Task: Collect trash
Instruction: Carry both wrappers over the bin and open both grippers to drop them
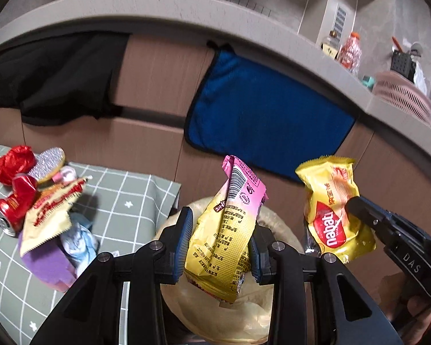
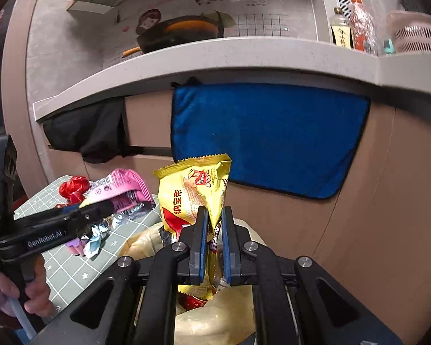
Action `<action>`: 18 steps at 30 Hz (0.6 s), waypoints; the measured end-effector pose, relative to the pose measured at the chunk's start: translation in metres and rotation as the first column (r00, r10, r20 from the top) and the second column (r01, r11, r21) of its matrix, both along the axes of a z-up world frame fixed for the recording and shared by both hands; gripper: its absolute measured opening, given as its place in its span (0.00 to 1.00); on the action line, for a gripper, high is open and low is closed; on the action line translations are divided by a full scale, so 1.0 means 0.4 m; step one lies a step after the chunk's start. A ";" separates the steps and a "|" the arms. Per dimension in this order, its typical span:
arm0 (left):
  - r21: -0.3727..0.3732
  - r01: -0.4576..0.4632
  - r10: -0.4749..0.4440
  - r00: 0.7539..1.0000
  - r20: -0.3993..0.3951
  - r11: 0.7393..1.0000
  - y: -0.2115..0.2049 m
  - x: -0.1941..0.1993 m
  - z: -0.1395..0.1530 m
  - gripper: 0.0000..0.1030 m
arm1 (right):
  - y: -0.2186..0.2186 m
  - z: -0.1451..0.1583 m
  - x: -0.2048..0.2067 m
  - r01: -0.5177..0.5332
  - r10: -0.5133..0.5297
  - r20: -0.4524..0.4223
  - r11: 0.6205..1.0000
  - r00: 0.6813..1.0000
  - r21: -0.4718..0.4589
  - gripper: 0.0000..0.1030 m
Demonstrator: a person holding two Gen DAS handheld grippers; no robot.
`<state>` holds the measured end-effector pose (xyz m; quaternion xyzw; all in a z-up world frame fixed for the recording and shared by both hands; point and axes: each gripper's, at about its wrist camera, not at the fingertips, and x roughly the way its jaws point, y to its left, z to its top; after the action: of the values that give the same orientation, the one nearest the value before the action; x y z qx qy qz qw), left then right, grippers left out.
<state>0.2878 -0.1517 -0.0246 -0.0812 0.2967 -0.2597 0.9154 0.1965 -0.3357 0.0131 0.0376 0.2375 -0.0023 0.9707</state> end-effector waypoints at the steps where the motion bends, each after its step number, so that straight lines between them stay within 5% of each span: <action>1: 0.008 0.003 -0.003 1.000 -0.004 1.000 -0.003 0.002 -0.010 0.35 | -0.002 -0.007 0.005 0.002 -0.002 -0.005 1.000 1.000 0.000 0.08; 18: 0.024 0.054 -0.051 0.993 -0.110 0.998 -0.040 0.069 -0.120 0.40 | -0.022 -0.132 0.097 0.005 0.003 -0.133 0.998 0.991 0.059 0.09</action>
<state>0.3154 -0.1678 -0.0727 -0.0752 0.3518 -0.2748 0.8917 0.2354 -0.3446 -0.0397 0.0662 0.3017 0.0019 0.9511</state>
